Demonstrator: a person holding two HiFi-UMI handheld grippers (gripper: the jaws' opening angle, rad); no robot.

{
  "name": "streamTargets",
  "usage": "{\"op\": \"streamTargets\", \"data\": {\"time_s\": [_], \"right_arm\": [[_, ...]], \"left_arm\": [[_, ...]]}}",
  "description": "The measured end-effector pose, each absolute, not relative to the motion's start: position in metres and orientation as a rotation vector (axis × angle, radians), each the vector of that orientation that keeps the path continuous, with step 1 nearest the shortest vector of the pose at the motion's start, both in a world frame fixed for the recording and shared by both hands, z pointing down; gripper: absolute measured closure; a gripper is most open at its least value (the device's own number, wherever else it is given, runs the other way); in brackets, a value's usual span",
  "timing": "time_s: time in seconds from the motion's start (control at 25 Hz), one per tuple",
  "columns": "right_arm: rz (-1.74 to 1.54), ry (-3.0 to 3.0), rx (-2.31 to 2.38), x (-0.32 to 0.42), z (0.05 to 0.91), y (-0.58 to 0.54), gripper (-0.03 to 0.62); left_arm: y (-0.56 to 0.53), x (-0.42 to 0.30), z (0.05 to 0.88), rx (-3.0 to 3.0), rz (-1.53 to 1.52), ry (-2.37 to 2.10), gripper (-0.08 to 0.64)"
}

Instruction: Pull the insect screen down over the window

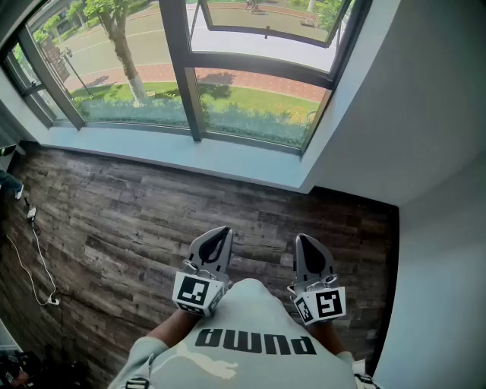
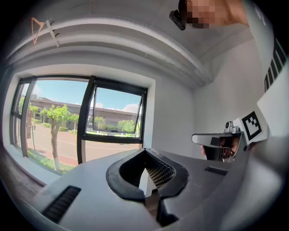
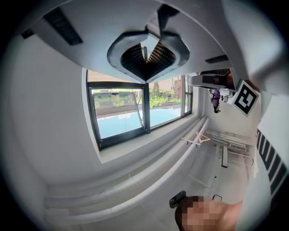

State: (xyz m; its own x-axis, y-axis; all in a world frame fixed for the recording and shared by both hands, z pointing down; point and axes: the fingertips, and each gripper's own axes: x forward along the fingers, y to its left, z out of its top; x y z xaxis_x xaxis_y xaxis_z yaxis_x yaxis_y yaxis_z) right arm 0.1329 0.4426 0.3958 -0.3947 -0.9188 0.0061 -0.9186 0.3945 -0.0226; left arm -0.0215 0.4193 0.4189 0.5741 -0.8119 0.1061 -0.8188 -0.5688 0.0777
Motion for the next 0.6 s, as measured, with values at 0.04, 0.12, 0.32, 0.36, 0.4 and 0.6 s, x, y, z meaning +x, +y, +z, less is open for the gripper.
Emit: {"op": "streamTargets", "data": {"time_s": [0.04, 0.12, 0.32, 0.36, 0.4, 0.6], "right_arm": [[-0.034, 2.619, -1.721, 0.129, 0.394, 0.443, 0.588], [-0.03, 2.624, -1.716, 0.12, 0.391, 0.444, 0.588], [-0.028, 2.627, -1.717, 0.106, 0.39, 0.444, 0.588], [-0.027, 2.631, -1.713, 0.105, 0.39, 0.445, 0.588], [-0.028, 2.637, -1.702, 0.103, 0.389, 0.445, 0.588], [-0.051, 2.65, -1.627, 0.093, 0.386, 0.445, 0.588]], "left_arm": [[0.42, -0.026, 0.416, 2.685, 0.081, -1.4, 0.557], [0.42, -0.035, 0.412, 2.685, 0.069, -1.41, 0.557], [0.417, -0.045, 0.412, 2.676, 0.051, -1.4, 0.555], [0.418, -0.045, 0.411, 2.683, 0.049, -1.396, 0.555], [0.418, -0.045, 0.411, 2.685, 0.047, -1.394, 0.557], [0.421, -0.053, 0.415, 2.66, 0.051, -1.407, 0.557]]}}
